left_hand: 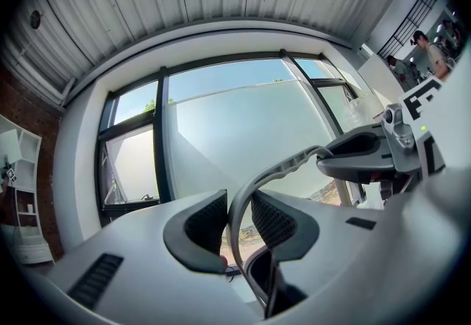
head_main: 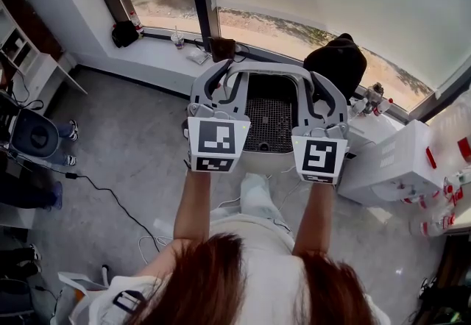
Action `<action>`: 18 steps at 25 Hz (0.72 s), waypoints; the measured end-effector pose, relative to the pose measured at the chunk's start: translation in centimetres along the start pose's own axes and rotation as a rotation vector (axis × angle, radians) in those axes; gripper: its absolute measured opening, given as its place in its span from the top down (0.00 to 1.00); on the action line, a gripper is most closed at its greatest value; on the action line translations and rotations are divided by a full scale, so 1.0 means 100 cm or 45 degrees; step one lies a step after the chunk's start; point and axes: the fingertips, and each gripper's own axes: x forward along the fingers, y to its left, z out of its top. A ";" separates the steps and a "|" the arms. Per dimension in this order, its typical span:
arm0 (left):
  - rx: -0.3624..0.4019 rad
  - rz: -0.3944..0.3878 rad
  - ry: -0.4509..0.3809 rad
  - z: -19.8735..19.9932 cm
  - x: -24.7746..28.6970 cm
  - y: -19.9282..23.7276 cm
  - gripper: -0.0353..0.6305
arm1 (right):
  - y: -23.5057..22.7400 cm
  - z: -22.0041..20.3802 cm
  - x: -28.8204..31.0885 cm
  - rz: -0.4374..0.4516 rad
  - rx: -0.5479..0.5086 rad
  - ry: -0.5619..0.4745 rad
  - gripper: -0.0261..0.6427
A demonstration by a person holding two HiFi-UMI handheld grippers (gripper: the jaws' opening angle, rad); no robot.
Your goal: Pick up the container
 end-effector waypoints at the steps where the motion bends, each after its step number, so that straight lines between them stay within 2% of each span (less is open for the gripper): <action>1: 0.001 0.001 -0.001 0.001 0.000 0.001 0.78 | 0.000 0.001 0.001 0.002 0.000 -0.001 0.87; 18: 0.005 -0.015 -0.038 0.009 0.002 -0.005 0.78 | -0.008 0.001 -0.003 -0.010 0.018 -0.039 0.87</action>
